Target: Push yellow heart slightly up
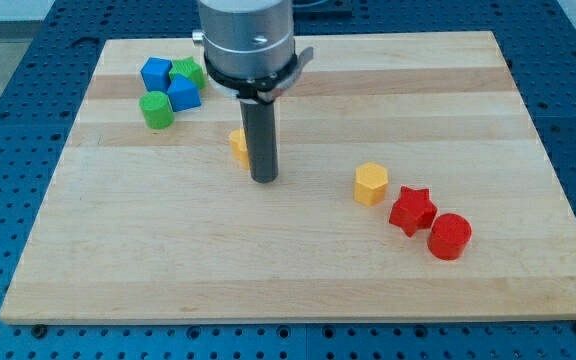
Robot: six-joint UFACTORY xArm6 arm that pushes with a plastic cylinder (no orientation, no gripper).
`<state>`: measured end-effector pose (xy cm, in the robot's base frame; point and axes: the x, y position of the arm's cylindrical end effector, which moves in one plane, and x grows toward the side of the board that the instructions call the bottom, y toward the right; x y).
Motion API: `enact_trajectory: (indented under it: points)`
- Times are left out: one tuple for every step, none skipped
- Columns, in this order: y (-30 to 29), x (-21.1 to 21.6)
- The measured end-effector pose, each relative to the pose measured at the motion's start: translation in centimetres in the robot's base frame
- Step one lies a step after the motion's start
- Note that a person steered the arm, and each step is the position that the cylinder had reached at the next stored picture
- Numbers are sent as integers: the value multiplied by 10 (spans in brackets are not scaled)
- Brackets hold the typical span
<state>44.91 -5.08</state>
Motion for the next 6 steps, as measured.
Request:
enact_trajectory:
  points:
    - [-17,-15]
    - [-32,-23]
    - [-47,-28]
    - [-62,-33]
    - [-61,-20]
    - [-43,-9]
